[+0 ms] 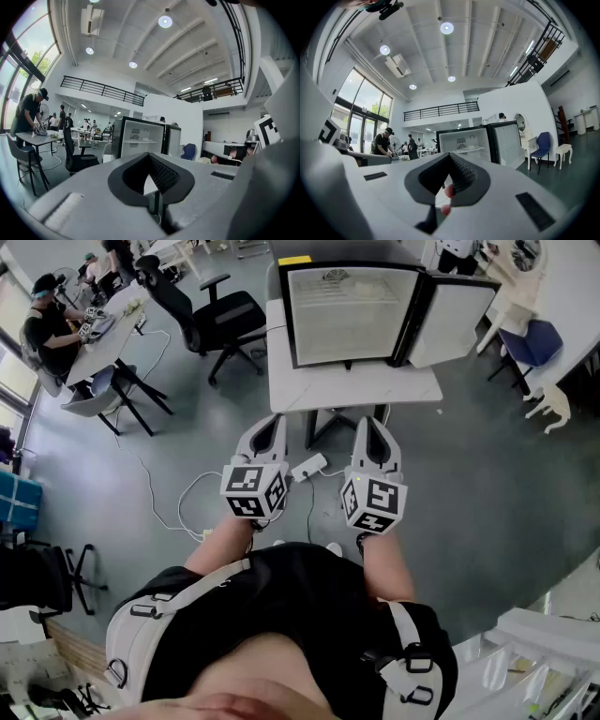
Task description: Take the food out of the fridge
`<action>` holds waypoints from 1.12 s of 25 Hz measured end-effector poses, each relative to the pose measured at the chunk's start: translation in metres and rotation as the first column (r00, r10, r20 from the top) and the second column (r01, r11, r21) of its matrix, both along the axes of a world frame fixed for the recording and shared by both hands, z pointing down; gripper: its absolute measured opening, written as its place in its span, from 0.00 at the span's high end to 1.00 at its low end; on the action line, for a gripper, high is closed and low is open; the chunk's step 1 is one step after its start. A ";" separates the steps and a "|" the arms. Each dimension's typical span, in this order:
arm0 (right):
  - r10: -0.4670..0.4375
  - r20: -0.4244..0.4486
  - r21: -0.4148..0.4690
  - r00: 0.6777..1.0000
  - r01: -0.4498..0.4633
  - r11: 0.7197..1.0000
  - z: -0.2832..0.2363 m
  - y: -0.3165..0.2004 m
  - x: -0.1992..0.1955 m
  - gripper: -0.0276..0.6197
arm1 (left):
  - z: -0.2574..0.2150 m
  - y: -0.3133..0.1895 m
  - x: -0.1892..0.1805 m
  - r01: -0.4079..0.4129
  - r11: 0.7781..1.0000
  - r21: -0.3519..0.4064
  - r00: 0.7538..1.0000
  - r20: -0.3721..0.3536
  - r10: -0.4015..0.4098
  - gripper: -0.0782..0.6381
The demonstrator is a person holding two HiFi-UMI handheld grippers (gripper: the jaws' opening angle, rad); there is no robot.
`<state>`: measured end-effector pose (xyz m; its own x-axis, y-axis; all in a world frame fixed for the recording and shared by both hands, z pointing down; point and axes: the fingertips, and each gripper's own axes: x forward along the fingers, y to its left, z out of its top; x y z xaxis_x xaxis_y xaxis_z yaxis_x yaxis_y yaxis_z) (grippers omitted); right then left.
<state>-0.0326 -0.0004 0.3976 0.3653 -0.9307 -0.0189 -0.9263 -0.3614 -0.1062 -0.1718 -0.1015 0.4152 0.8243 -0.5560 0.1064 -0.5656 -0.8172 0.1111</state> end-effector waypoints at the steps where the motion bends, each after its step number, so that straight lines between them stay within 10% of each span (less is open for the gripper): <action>1: -0.001 -0.003 -0.004 1.000 0.001 1.000 0.000 0.000 0.001 0.95 | 0.000 0.000 0.001 0.001 1.000 0.000 1.000 0.001 -0.001 0.89; 28: -0.098 0.008 0.049 0.995 0.098 0.994 -0.005 0.036 0.069 0.95 | 0.004 0.046 0.070 0.064 0.998 0.021 0.998 0.018 -0.064 0.89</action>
